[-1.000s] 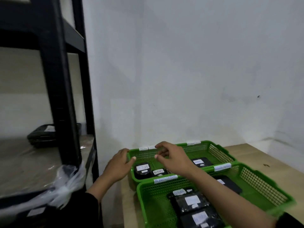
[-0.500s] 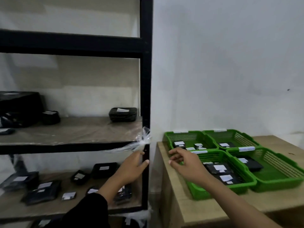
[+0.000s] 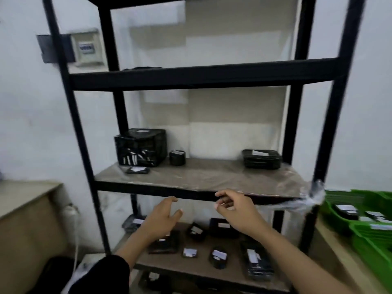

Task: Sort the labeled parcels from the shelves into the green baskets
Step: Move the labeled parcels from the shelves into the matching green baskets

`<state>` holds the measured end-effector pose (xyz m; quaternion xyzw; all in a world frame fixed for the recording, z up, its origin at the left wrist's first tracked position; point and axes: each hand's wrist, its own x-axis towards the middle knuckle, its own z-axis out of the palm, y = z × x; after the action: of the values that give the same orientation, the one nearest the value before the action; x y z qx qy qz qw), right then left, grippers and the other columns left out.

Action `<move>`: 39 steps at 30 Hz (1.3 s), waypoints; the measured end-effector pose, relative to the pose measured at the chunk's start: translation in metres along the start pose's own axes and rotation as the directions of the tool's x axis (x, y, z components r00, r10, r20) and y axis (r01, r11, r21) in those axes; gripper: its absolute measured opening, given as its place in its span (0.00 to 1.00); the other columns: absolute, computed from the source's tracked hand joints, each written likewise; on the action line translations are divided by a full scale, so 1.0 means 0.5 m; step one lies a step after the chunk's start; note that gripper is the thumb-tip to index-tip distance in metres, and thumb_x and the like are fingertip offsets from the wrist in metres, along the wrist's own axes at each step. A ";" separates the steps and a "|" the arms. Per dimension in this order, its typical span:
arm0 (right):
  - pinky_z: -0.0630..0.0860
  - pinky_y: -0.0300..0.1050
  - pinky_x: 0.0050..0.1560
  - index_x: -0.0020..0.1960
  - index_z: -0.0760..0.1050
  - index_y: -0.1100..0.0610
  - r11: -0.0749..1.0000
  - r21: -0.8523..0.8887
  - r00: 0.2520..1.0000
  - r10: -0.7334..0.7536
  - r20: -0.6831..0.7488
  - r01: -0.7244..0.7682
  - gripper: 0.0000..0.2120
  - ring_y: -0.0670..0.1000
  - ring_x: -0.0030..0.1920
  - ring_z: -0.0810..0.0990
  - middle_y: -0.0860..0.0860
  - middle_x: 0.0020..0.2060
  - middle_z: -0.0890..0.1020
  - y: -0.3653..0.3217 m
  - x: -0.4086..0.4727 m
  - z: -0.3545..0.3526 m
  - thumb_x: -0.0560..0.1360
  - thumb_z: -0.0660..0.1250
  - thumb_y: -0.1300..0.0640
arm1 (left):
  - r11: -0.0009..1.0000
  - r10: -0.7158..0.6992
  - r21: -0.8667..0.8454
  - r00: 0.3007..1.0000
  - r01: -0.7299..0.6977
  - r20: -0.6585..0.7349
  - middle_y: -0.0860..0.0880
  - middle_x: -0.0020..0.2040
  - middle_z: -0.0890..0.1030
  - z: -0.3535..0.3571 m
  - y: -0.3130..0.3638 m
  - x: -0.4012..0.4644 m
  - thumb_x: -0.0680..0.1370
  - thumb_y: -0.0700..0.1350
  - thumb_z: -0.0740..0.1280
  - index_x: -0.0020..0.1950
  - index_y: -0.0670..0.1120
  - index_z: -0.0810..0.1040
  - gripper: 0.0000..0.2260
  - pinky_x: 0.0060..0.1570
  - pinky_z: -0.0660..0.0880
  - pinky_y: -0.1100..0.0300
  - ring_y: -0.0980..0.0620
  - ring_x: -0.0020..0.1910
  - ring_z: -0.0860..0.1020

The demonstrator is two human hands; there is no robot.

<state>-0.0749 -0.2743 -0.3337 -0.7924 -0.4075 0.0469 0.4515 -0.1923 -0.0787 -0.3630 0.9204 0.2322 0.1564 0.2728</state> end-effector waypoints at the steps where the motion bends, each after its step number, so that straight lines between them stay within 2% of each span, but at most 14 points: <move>1: 0.72 0.28 0.41 0.57 0.75 0.52 1.000 0.013 1.000 -0.004 0.018 0.004 0.11 0.42 0.43 0.78 0.46 0.43 0.79 -0.014 0.015 0.035 0.75 0.67 0.57 | 1.000 -0.026 0.011 0.999 0.026 -0.021 0.47 0.71 0.68 -0.025 -0.034 0.003 0.80 0.52 0.59 0.70 0.47 0.64 0.21 0.67 0.62 0.58 0.49 0.69 0.67; 4: 0.72 0.29 0.42 0.58 0.74 0.51 0.999 0.043 0.997 -0.005 0.077 0.002 0.11 0.43 0.46 0.78 0.48 0.47 0.79 -0.051 0.058 0.139 0.76 0.67 0.55 | 0.996 -0.080 0.031 0.994 0.083 -0.078 0.45 0.64 0.74 -0.094 -0.137 0.004 0.79 0.52 0.60 0.67 0.48 0.67 0.18 0.60 0.68 0.57 0.50 0.59 0.74; 6: 0.72 0.29 0.42 0.57 0.73 0.50 0.999 0.034 0.995 -0.010 0.103 0.006 0.11 0.43 0.47 0.78 0.48 0.47 0.79 -0.062 0.084 0.185 0.76 0.67 0.54 | 0.997 -0.072 0.030 0.994 0.075 -0.079 0.46 0.63 0.75 -0.121 -0.187 0.007 0.79 0.50 0.61 0.67 0.47 0.67 0.18 0.54 0.66 0.62 0.55 0.55 0.73; 9: 0.72 0.30 0.43 0.57 0.74 0.50 1.000 0.024 0.992 -0.009 0.123 0.006 0.11 0.42 0.47 0.78 0.46 0.46 0.79 -0.071 0.137 0.237 0.75 0.67 0.54 | 0.997 -0.075 0.020 0.991 0.078 -0.106 0.46 0.64 0.74 -0.145 -0.252 0.032 0.79 0.49 0.61 0.68 0.45 0.67 0.18 0.51 0.62 0.67 0.52 0.61 0.72; 16: 0.75 0.37 0.47 0.56 0.74 0.52 1.000 0.023 0.991 0.006 0.130 -0.009 0.10 0.49 0.47 0.79 0.50 0.45 0.80 -0.059 0.300 0.307 0.75 0.68 0.56 | 0.988 -0.116 -0.115 0.980 0.098 -0.163 0.47 0.65 0.74 -0.166 -0.353 0.154 0.78 0.48 0.64 0.66 0.45 0.69 0.17 0.64 0.69 0.56 0.51 0.67 0.70; 20: 0.75 0.40 0.48 0.54 0.75 0.53 1.000 0.011 0.995 0.028 0.091 -0.029 0.10 0.51 0.46 0.80 0.51 0.44 0.81 -0.034 0.439 0.342 0.73 0.70 0.58 | 0.992 -0.077 -0.114 0.984 0.059 -0.162 0.48 0.62 0.74 -0.192 -0.389 0.267 0.78 0.47 0.64 0.66 0.46 0.68 0.18 0.63 0.70 0.58 0.51 0.65 0.71; 22: 0.74 0.35 0.44 0.52 0.76 0.54 0.999 0.003 0.998 0.054 0.041 -0.054 0.09 0.51 0.45 0.80 0.51 0.42 0.81 -0.015 0.488 0.354 0.73 0.71 0.59 | 0.994 -0.053 -0.103 0.988 0.039 -0.143 0.51 0.60 0.73 -0.207 -0.400 0.316 0.78 0.45 0.64 0.66 0.47 0.68 0.17 0.60 0.68 0.61 0.51 0.64 0.71; 24: 0.72 0.31 0.41 0.53 0.77 0.56 0.997 -0.014 0.997 0.077 0.016 -0.077 0.10 0.52 0.45 0.80 0.53 0.43 0.81 0.009 0.549 0.377 0.72 0.71 0.61 | 0.997 -0.038 -0.076 0.993 0.030 -0.112 0.50 0.63 0.71 -0.223 -0.423 0.381 0.78 0.46 0.63 0.66 0.48 0.66 0.17 0.59 0.65 0.64 0.53 0.65 0.69; 28: 0.72 0.39 0.53 0.58 0.76 0.56 0.989 -0.140 0.998 0.056 0.017 -0.053 0.14 0.51 0.53 0.79 0.52 0.53 0.81 0.043 0.648 0.415 0.73 0.69 0.57 | 0.998 -0.034 0.044 0.993 0.039 -0.116 0.47 0.68 0.71 -0.248 -0.465 0.491 0.77 0.48 0.64 0.69 0.47 0.64 0.21 0.59 0.64 0.63 0.50 0.66 0.70; 31: 0.69 0.39 0.57 0.61 0.75 0.54 0.953 -0.301 0.999 0.028 0.022 -0.020 0.17 0.51 0.58 0.77 0.51 0.57 0.78 0.064 0.682 0.439 0.74 0.68 0.53 | 0.994 -0.033 0.102 0.998 0.039 -0.056 0.48 0.71 0.68 -0.252 -0.498 0.542 0.76 0.51 0.66 0.72 0.47 0.63 0.27 0.63 0.63 0.63 0.50 0.68 0.68; 35: 0.69 0.42 0.58 0.58 0.76 0.54 0.928 -0.371 0.999 0.028 0.021 -0.019 0.15 0.52 0.58 0.75 0.51 0.57 0.77 0.086 0.687 0.457 0.74 0.66 0.50 | 0.991 -0.027 0.130 0.997 0.017 0.079 0.50 0.71 0.67 -0.247 -0.525 0.591 0.75 0.54 0.67 0.73 0.49 0.63 0.29 0.65 0.63 0.61 0.50 0.69 0.67; 37: 0.69 0.41 0.56 0.57 0.77 0.55 0.930 -0.368 1.000 0.007 0.012 -0.002 0.14 0.52 0.56 0.76 0.52 0.55 0.78 0.090 0.686 0.457 0.74 0.67 0.51 | 0.996 0.012 0.086 0.988 -0.025 0.155 0.51 0.66 0.72 -0.250 -0.530 0.608 0.72 0.58 0.68 0.70 0.51 0.69 0.28 0.64 0.65 0.62 0.51 0.66 0.71; 39: 0.68 0.40 0.56 0.56 0.78 0.57 0.928 -0.373 1.000 -0.001 0.001 0.001 0.14 0.53 0.56 0.76 0.53 0.55 0.78 0.092 0.686 0.458 0.74 0.68 0.52 | 0.996 0.077 0.027 0.976 -0.084 0.206 0.52 0.59 0.77 -0.253 -0.539 0.622 0.66 0.63 0.67 0.62 0.55 0.75 0.27 0.62 0.70 0.60 0.54 0.59 0.75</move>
<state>0.0792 0.1047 -0.4022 -0.8634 -0.4096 -0.0315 0.2929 -0.0748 0.3353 -0.3664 0.9450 0.1681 0.0678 0.2724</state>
